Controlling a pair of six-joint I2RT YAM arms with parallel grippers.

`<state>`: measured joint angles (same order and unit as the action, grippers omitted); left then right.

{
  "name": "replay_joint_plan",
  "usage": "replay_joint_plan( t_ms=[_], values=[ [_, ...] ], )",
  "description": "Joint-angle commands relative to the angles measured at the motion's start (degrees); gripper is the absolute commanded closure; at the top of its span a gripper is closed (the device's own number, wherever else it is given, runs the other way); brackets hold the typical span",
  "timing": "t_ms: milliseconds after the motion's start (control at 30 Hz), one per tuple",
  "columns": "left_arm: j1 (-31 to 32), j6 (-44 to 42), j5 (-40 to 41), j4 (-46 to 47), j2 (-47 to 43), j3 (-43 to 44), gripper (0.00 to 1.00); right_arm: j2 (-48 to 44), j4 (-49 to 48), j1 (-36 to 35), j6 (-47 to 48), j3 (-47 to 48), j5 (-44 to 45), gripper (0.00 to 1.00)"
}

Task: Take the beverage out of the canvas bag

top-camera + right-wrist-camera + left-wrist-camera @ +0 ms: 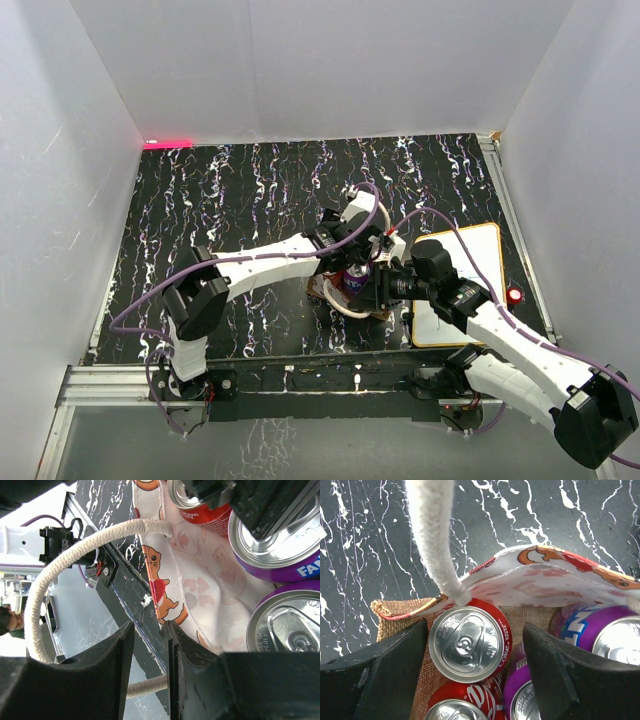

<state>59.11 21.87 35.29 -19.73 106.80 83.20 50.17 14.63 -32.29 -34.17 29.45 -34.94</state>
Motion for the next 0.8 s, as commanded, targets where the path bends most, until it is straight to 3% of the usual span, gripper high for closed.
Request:
replay_joint_plan(
  t_ms=[0,100,333,767],
  values=[
    [-0.2,4.6,5.3,-6.8,2.5,1.7,0.29,1.0,4.8,0.0,4.0,-1.0,5.9,0.66],
    [-0.2,10.4,9.3,-10.9,3.9,4.1,0.32,1.1,5.1,0.0,4.2,-0.6,6.1,0.66],
    [-0.2,20.7,13.5,-16.5,5.7,6.7,0.26,1.1,4.9,0.0,4.2,-0.3,7.0,0.66],
    [-0.3,22.9,9.3,-18.0,9.6,6.0,0.22,1.7,4.6,-0.1,4.3,-0.3,7.2,0.66]
  ],
)
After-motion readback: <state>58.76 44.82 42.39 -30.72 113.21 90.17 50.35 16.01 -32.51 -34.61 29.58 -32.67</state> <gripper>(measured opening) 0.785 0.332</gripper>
